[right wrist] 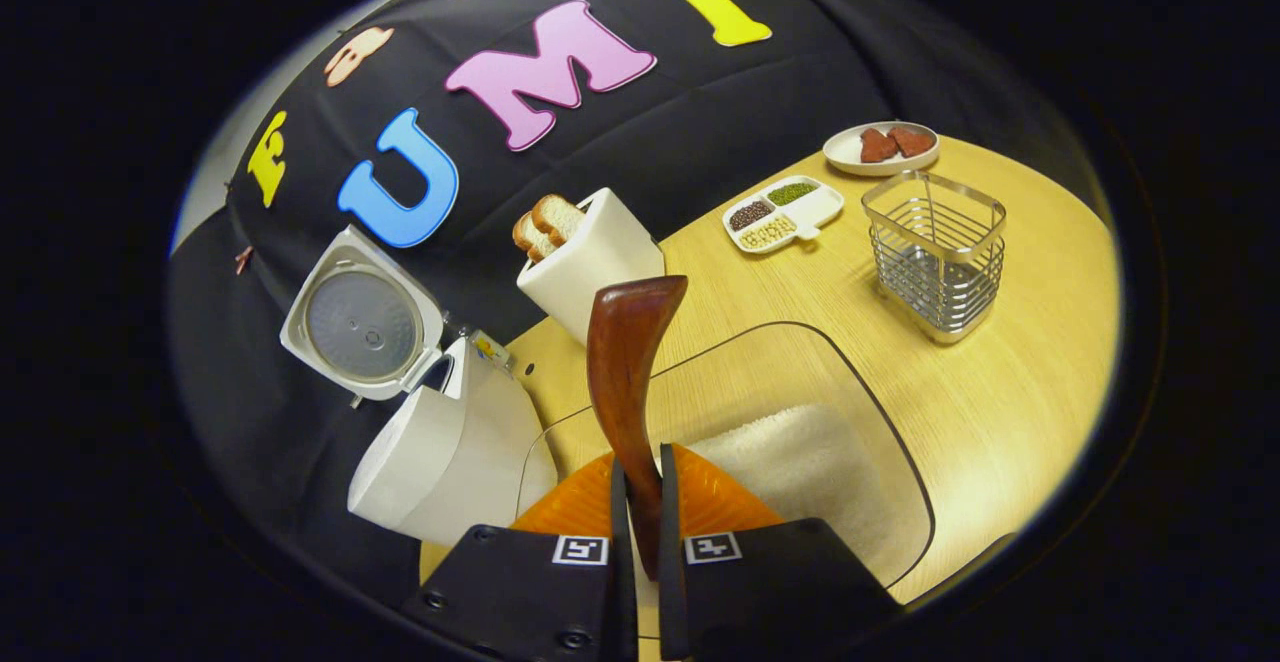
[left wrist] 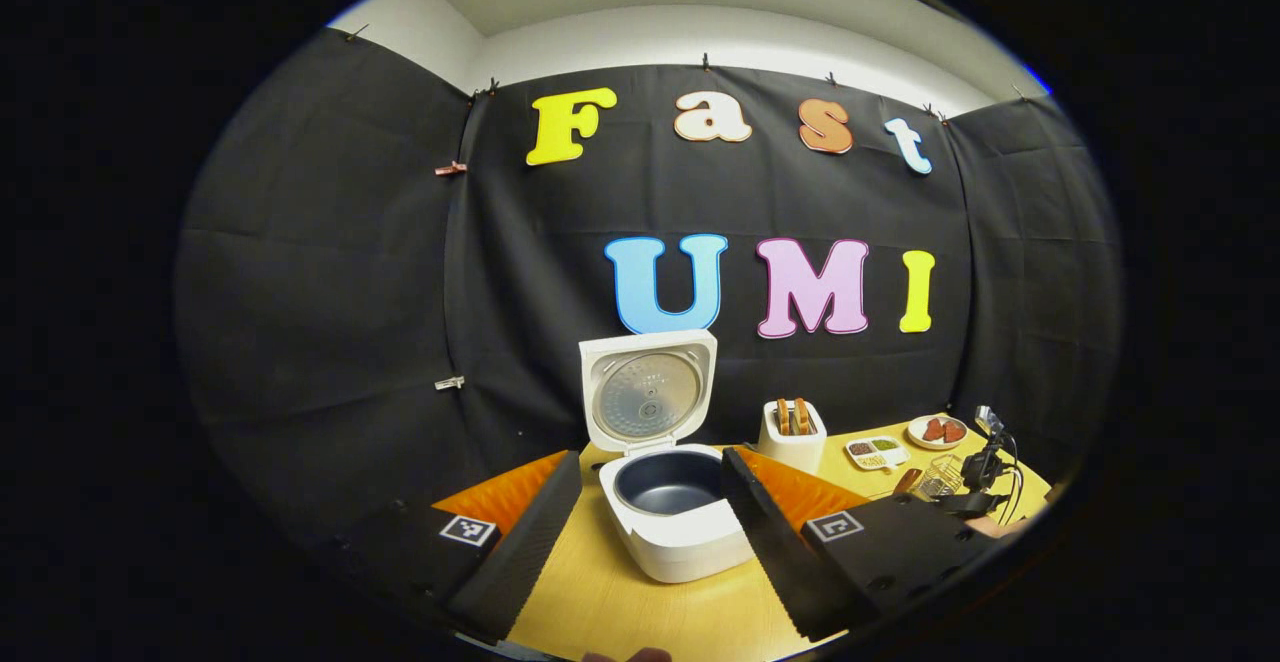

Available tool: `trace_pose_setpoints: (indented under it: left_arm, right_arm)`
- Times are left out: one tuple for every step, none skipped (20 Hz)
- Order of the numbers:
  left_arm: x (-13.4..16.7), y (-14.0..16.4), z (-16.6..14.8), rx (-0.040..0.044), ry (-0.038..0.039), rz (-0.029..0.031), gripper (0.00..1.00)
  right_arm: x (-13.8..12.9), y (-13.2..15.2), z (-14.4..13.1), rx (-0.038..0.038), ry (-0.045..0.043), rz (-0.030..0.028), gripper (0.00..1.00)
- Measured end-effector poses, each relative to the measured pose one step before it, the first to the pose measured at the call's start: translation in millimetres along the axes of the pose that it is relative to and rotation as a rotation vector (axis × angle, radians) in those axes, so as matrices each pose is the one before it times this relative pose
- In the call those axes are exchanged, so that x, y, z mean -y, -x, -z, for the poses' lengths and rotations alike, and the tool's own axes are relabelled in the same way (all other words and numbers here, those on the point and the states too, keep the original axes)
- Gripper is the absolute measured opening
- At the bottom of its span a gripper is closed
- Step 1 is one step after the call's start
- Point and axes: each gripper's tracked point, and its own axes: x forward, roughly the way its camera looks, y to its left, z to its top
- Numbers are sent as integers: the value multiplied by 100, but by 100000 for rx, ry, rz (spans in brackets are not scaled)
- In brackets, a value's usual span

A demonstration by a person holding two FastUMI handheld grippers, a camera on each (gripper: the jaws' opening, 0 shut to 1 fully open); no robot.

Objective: Close the left gripper, press the button to open the rice cooker; take a wooden spoon from the chopstick holder with the right hand, scoop a spoonful of rice and pour it into the rice cooker, then put the wooden spoon back into the chopstick holder.

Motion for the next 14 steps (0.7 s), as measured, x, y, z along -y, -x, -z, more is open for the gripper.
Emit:
trace_pose_setpoints:
  left_arm:
    - [93, 130, 2, 2, 372, -79, 97]
    - [110, 91, -96, 43, 285, -101, 97]
    - [81, 178, -27, 121, 93, -99, 97]
    - [91, 206, -93, 89, -115, -101, 97]
    - [130, 198, -5, 93, -216, -10, 97]
    - [57, 230, -77, -6, -227, -13, 97]
    - [97, 233, -9, 42, -168, 138, 97]
    - [74, 287, -58, -6, -124, 35, 97]
    - [-34, 127, 39, -32, -56, -22, 97]
    - [-30, 175, -40, -11, 17, -152, 97]
    - [-6, 140, 24, 68, 185, 0, 97]
    - [36, 158, -57, 178, 191, 105, 96]
    - [-70, 98, 45, 57, 196, 18, 96]
    - [-32, 68, -23, -87, 205, 21, 96]
  right_arm:
    - [-77, -70, 15, -258, -2357, -842, 13]
    - [23, 262, -43, -182, -2931, -996, 13]
    - [-19, 70, -113, -107, -3502, -974, 13]
    - [-19, 310, -165, -153, -3372, -723, 13]
    - [235, 231, -88, 172, -2349, -466, 13]
    - [186, 275, -311, 690, -1187, -462, 13]
    - [168, 287, -364, 605, -316, -505, 13]
    - [127, 479, -398, 741, -839, -537, 13]
    - [33, 370, -605, 1015, -2012, -908, 13]
    - [-62, 501, -720, 1406, -2956, -1335, 13]
    - [-203, 299, -867, 1883, -3245, -1369, 13]
    - [-401, 263, -803, 1669, -2483, -2387, 13]
    - [-299, 374, -683, 1066, -1707, -1875, 13]
    - [-50, 379, -548, 699, -1171, -865, 13]
